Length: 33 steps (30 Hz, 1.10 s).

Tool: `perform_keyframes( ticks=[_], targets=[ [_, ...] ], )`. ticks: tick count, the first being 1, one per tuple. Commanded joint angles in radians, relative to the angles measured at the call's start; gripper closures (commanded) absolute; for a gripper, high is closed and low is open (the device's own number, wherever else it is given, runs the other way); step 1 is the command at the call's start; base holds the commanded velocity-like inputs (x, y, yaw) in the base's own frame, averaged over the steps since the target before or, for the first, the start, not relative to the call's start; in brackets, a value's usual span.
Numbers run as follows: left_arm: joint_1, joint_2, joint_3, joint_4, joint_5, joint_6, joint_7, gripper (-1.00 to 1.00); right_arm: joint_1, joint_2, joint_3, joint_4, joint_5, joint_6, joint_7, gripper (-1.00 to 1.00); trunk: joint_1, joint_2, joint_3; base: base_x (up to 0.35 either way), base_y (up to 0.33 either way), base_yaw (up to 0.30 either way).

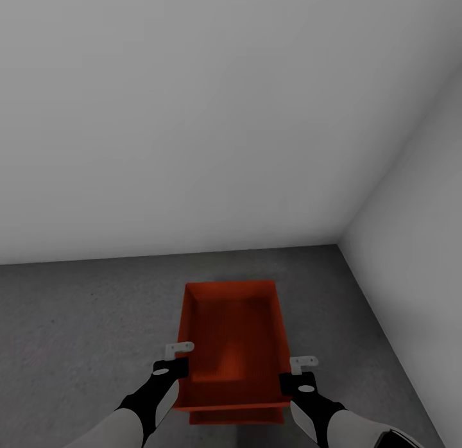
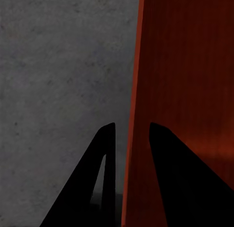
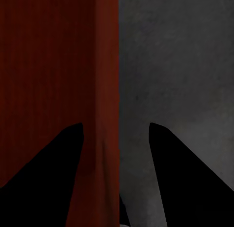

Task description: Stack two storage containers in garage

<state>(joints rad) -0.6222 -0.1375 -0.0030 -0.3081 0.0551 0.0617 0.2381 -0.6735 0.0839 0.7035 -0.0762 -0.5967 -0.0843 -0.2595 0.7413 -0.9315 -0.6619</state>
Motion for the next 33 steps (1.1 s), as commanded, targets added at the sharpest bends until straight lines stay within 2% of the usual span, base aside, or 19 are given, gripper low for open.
perform_keyframes(
  ticks=[1, 21, 33],
  targets=[
    [-0.001, 0.001, 0.011, -0.028, 0.002, 0.007, 0.013, 1.00, 0.000, 0.000, -0.032, 0.035, -0.015, 0.000, -0.012, 1.00, 0.000, -0.001, -0.001, 0.000, 0.000, 0.000],
    [-0.001, 0.001, 0.010, -0.029, 0.002, 0.007, 0.013, 1.00, 0.000, -0.001, -0.033, 0.035, -0.015, 0.000, -0.012, 1.00, 0.000, -0.001, -0.001, 0.000, 0.000, 0.000],
    [-0.001, -0.001, 0.011, -0.028, 0.002, 0.007, 0.013, 1.00, 0.000, -0.004, -0.032, 0.035, -0.015, 0.000, -0.012, 1.00, 0.046, -0.085, -0.038, 0.000, 0.000, 0.000]
  ],
)
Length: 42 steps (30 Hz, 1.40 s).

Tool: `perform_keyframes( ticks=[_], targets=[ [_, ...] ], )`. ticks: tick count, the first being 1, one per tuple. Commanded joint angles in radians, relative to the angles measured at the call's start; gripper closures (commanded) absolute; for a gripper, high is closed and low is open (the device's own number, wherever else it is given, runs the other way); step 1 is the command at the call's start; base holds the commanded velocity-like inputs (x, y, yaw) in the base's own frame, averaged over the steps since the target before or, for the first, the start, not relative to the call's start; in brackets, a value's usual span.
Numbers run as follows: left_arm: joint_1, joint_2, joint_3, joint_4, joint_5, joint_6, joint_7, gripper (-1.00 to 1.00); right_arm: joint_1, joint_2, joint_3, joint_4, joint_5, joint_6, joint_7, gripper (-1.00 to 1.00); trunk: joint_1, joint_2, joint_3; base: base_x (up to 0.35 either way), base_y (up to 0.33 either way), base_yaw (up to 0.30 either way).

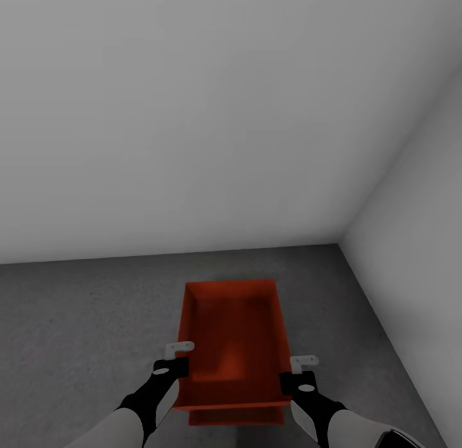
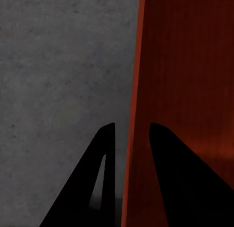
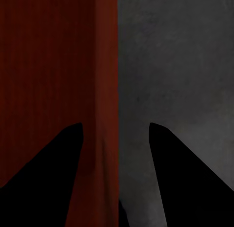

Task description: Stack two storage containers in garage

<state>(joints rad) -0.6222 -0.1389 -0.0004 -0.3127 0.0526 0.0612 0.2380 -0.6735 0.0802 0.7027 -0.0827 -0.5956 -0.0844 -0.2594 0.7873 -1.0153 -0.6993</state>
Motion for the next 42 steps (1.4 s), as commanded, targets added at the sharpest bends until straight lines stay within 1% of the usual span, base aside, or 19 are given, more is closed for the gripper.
perform_keyframes(
  ticks=[1, 4, 21, 32, 39, 42],
  targets=[
    [-0.001, 0.001, 0.008, -0.023, 0.004, 0.008, 0.014, 1.00, 0.000, 0.000, -0.031, 0.041, -0.016, 0.000, -0.012, 1.00, 0.004, -0.008, -0.004, 0.000, 0.000, 0.000],
    [-0.001, 0.001, 0.008, -0.024, 0.004, 0.008, 0.014, 1.00, 0.000, 0.000, -0.031, 0.041, -0.016, 0.000, -0.012, 1.00, 0.015, -0.029, -0.013, 0.000, 0.000, 0.000],
    [-0.001, 0.002, 0.008, -0.026, 0.004, 0.008, 0.014, 1.00, 0.000, -0.002, -0.032, 0.041, -0.019, 0.000, -0.011, 1.00, 0.015, -0.029, -0.014, 0.000, 0.000, 0.000],
    [-0.001, 0.002, 0.007, -0.026, 0.004, 0.008, 0.014, 1.00, 0.000, -0.002, -0.032, 0.040, -0.020, -0.001, -0.013, 1.00, 0.015, -0.029, -0.024, 0.000, 0.000, 0.000],
    [-0.001, 0.002, 0.007, -0.026, 0.004, 0.008, 0.013, 1.00, 0.000, -0.001, -0.032, 0.040, -0.020, -0.002, -0.015, 1.00, 0.015, -0.029, -0.023, 0.000, 0.000, 0.000],
    [-0.001, 0.002, 0.007, -0.026, 0.004, 0.008, 0.014, 1.00, 0.000, -0.001, -0.032, 0.040, -0.021, -0.016, -0.018, 1.00, 0.015, -0.029, -0.020, 0.000, 0.000, 0.000]
  ],
)
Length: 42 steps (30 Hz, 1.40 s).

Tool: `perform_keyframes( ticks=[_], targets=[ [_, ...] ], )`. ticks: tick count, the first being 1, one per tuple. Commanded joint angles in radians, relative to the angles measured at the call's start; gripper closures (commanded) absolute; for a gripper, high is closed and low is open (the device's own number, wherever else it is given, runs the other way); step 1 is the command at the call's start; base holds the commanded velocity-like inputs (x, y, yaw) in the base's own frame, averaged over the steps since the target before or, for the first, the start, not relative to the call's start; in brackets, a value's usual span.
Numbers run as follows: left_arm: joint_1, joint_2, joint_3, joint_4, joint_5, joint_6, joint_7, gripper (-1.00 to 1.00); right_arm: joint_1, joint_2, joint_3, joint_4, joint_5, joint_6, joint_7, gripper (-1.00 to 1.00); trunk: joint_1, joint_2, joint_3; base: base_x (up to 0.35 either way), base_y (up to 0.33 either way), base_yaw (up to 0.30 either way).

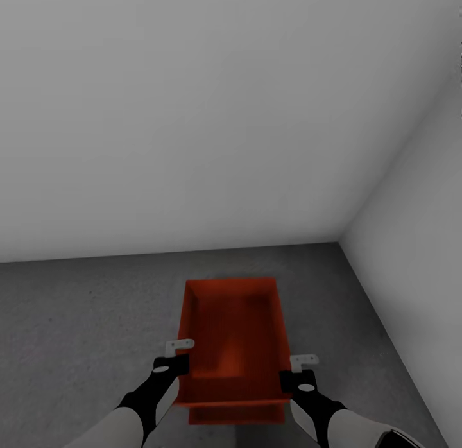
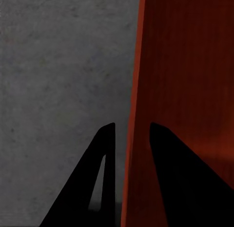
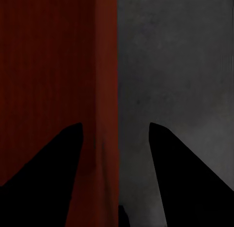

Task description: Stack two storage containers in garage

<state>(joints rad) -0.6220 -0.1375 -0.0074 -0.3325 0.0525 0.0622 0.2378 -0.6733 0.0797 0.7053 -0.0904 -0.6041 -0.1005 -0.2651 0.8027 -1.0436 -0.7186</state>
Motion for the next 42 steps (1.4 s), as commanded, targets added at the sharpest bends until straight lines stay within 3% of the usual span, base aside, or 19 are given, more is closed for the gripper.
perform_keyframes(
  ticks=[1, 11, 42],
  targets=[
    [-0.001, 0.001, 0.014, -0.006, 0.004, 0.007, 0.014, 1.00, 0.000, 0.000, -0.035, 0.048, -0.012, -0.006, -0.014, 1.00, 0.000, -0.001, 0.001, 0.000, 0.000, 0.000],
    [-0.001, 0.001, 0.014, -0.006, 0.004, 0.007, 0.014, 1.00, 0.000, 0.000, -0.035, 0.049, -0.013, -0.017, -0.019, 1.00, 0.000, -0.001, 0.014, 0.000, 0.000, 0.000],
    [-0.001, 0.001, 0.014, -0.005, 0.004, 0.007, 0.013, 1.00, 0.000, -0.001, -0.035, 0.049, -0.013, -0.016, -0.020, 1.00, 0.000, -0.001, 0.019, 0.000, 0.000, 0.006]
  ],
)
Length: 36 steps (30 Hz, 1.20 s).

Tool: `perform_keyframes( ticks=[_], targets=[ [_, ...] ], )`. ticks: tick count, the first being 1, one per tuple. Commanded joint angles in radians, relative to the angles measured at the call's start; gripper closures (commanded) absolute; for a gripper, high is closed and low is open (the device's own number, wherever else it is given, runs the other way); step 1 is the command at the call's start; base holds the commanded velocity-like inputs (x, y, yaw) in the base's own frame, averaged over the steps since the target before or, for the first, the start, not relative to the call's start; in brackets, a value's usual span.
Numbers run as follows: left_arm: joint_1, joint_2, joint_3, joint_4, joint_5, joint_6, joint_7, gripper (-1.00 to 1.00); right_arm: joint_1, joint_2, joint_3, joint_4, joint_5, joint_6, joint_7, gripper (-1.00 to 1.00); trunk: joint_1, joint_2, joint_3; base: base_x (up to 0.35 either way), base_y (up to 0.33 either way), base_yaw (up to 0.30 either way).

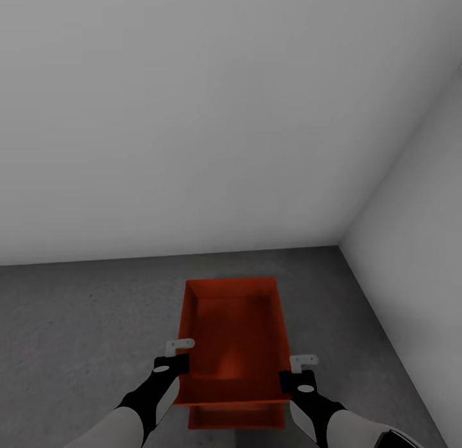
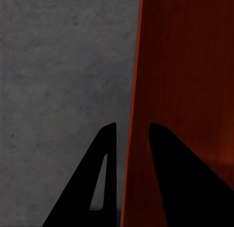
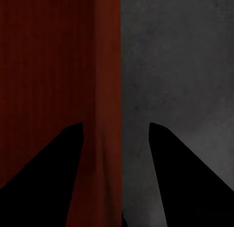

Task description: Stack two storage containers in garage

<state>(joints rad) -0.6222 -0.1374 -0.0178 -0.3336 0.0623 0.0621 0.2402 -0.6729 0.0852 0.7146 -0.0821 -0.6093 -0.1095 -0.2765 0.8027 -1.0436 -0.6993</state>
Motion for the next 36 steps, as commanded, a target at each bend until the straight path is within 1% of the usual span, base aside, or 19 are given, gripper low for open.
perform_keyframes(
  ticks=[1, 2, 8, 16, 31, 36],
  targets=[
    [-0.001, 0.001, 0.024, -0.004, -0.006, 0.007, 0.011, 1.00, 0.000, -0.007, -0.044, 0.041, -0.007, -0.007, -0.009, 1.00, 0.000, -0.001, -0.001, 0.000, 0.000, 0.000],
    [-0.001, 0.001, 0.024, -0.004, -0.006, 0.007, 0.011, 1.00, 0.000, -0.007, -0.044, 0.041, -0.007, -0.007, -0.009, 1.00, 0.000, -0.001, -0.001, 0.000, 0.000, 0.000],
    [-0.001, -0.001, 0.024, -0.004, -0.006, 0.007, 0.011, 1.00, 0.000, -0.007, -0.044, 0.041, -0.007, -0.007, -0.009, 1.00, 0.023, -0.043, -0.019, 0.000, 0.000, 0.000],
    [-0.001, -0.001, 0.024, -0.004, -0.006, 0.007, 0.011, 1.00, 0.000, -0.007, -0.044, 0.041, -0.007, -0.007, -0.009, 1.00, 0.023, -0.043, -0.019, 0.000, 0.000, 0.000],
    [-0.001, -0.001, 0.024, -0.004, -0.006, 0.007, 0.011, 1.00, 0.000, -0.007, -0.044, 0.041, -0.007, -0.007, -0.009, 1.00, 0.081, -0.148, -0.066, 0.000, 0.000, 0.000],
    [-0.001, -0.001, 0.024, -0.004, -0.006, 0.007, 0.011, 1.00, 0.000, -0.007, -0.044, 0.041, -0.007, -0.007, -0.009, 1.00, 0.081, -0.148, -0.066, 0.000, 0.000, 0.000]
  ],
)
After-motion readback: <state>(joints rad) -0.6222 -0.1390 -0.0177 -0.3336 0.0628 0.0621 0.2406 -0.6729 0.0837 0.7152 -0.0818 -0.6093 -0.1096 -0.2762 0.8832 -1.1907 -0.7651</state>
